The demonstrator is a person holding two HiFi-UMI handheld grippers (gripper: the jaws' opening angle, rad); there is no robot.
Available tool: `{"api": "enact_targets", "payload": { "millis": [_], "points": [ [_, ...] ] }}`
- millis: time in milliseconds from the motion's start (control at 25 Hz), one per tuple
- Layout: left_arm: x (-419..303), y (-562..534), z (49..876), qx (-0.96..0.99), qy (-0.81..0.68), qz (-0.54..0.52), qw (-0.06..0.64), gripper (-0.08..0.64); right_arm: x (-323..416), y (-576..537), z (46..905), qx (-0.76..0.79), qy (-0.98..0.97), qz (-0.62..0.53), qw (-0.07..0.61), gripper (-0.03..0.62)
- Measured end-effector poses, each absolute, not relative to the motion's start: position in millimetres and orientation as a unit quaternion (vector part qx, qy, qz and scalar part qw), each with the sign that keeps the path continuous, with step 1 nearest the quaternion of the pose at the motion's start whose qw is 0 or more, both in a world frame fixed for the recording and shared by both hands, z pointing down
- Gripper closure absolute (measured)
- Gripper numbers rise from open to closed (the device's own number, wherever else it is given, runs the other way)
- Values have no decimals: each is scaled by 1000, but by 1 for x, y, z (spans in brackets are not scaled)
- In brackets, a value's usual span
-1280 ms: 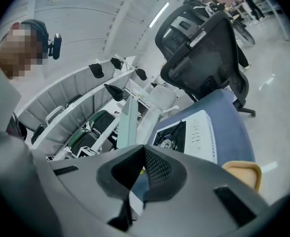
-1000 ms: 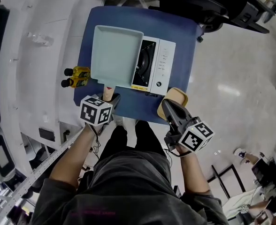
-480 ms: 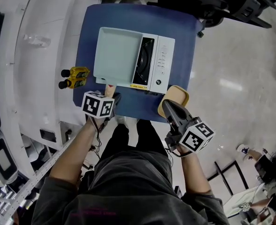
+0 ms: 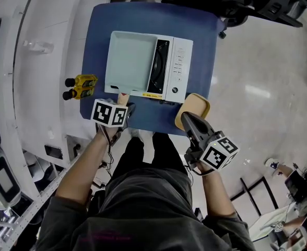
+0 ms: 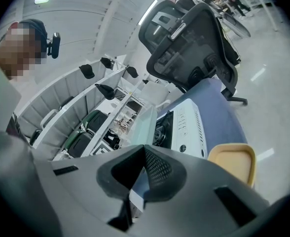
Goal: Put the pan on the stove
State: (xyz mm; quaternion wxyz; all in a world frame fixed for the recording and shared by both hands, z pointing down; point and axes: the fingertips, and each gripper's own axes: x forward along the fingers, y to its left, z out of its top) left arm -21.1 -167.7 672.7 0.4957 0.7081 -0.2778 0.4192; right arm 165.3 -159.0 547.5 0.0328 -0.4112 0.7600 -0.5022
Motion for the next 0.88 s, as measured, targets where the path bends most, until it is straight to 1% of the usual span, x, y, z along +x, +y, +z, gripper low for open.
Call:
{"api": "enact_targets", "payload": {
  "millis": [880],
  "points": [
    [-15,-167,685,690,-280,437,505,555,176,-154,555,-414,755,-507,41,591]
  ]
}}
